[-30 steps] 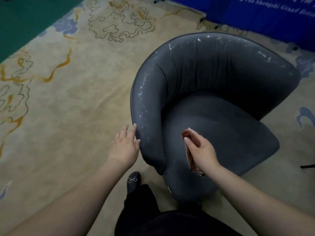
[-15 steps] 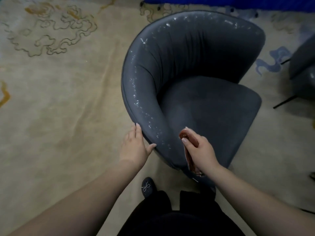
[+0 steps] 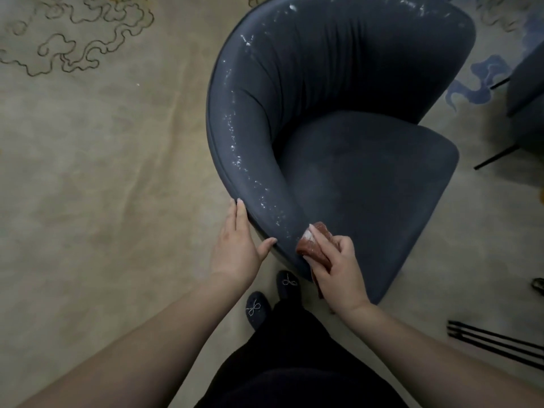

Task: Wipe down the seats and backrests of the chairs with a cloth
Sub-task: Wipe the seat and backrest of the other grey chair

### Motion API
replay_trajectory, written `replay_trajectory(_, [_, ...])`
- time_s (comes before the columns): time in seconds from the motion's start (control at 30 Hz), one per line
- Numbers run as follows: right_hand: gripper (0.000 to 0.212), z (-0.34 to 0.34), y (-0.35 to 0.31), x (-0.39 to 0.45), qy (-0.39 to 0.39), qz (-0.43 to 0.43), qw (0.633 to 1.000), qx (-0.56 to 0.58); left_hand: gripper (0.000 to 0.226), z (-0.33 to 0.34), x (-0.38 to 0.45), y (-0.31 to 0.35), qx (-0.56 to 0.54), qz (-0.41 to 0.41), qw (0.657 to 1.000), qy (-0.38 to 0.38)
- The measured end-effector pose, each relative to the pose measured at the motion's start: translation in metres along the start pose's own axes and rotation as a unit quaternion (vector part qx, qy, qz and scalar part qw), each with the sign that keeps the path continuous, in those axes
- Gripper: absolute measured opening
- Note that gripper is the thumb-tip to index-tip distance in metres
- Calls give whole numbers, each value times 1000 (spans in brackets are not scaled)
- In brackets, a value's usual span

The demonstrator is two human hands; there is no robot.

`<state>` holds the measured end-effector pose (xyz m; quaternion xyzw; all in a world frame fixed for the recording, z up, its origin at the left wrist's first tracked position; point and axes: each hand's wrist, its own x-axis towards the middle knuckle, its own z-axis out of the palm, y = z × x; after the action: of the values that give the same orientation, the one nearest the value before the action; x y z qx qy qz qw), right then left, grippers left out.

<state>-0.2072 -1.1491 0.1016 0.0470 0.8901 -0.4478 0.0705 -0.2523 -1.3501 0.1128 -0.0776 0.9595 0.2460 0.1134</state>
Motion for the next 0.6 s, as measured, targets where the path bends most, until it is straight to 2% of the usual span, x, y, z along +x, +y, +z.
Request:
replay_trajectory(0.17, [68, 15, -17, 23, -13, -76, 996, -41, 110, -13, 12, -2, -120, -25, 992, -32])
replay_trajectory(0.33, [68, 20, -26, 53, -25, -94, 993, -63, 108, -30, 37, 3, -214, -65, 974, -37])
replay_trajectory(0.47, [76, 6, 3, 8, -36, -97, 993, -55, 112, -33, 45, 1, -204, -74, 974, -60])
replay_trajectory(0.6, [69, 16, -17, 35, -34, -114, 991, -54, 113, -32, 45, 5, -187, -85, 977, -52])
